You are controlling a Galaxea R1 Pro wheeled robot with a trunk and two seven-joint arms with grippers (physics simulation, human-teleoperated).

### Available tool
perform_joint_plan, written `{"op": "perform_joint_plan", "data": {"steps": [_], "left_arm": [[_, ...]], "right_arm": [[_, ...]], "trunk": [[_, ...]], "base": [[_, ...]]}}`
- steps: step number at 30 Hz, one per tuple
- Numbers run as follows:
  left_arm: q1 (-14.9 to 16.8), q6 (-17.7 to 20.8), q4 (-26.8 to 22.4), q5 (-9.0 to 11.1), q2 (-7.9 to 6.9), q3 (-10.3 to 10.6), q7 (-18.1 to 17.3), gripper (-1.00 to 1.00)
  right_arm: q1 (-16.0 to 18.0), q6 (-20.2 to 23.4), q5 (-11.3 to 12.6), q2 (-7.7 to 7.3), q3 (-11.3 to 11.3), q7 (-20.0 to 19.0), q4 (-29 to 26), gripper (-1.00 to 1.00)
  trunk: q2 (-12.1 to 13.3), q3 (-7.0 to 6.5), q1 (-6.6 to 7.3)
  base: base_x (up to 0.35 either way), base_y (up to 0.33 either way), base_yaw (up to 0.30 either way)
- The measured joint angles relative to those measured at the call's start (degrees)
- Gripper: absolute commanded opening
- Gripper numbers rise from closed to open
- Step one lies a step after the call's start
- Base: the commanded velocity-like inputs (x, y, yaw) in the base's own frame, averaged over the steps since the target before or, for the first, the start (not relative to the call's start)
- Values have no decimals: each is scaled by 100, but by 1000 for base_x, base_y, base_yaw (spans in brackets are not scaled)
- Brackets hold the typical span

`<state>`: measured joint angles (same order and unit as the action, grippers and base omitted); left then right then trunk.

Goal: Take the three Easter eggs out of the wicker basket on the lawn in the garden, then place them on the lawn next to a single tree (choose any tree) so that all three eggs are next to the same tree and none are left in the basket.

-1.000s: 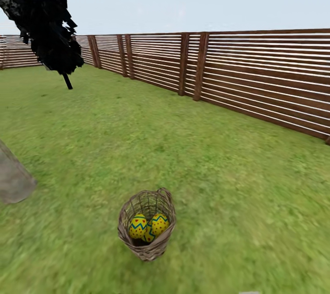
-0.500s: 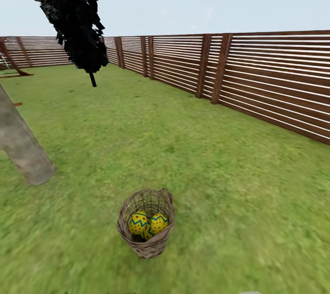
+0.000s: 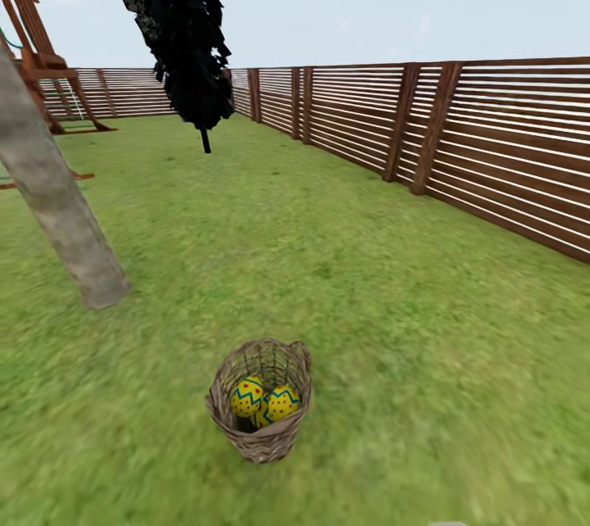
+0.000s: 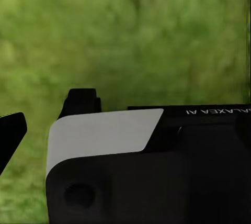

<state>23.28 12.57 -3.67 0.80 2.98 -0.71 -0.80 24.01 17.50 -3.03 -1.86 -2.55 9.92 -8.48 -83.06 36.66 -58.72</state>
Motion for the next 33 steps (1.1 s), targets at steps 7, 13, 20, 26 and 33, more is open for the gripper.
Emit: {"op": "perform_joint_plan", "data": {"steps": [7, 13, 20, 26, 33], "left_arm": [[0, 0, 0, 0, 0, -1, 0, 100], [0, 0, 0, 0, 0, -1, 0, 100], [0, 0, 0, 0, 0, -1, 0, 100], [2, -8, 2, 0, 0, -15, 0, 100], [2, -10, 2, 43, -10, -78, 1, 100]], "right_arm": [[0, 1, 0, -1, 0, 0, 0, 100], [0, -1, 0, -8, 0, -1, 0, 100], [0, 1, 0, -15, 0, -17, 0, 100], [-2, -9, -79, -38, 18, -63, -15, 100], [-2, -396, -441, -15, 89, -308, -4, 100]], "trunk": [[0, -7, 0], [0, -8, 1], [0, -8, 1], [0, -8, 1], [0, -7, -1]], "base": [[134, -327, 293], [177, -303, 293], [220, -264, 275], [203, -160, 42], [24, -13, 2]]}}
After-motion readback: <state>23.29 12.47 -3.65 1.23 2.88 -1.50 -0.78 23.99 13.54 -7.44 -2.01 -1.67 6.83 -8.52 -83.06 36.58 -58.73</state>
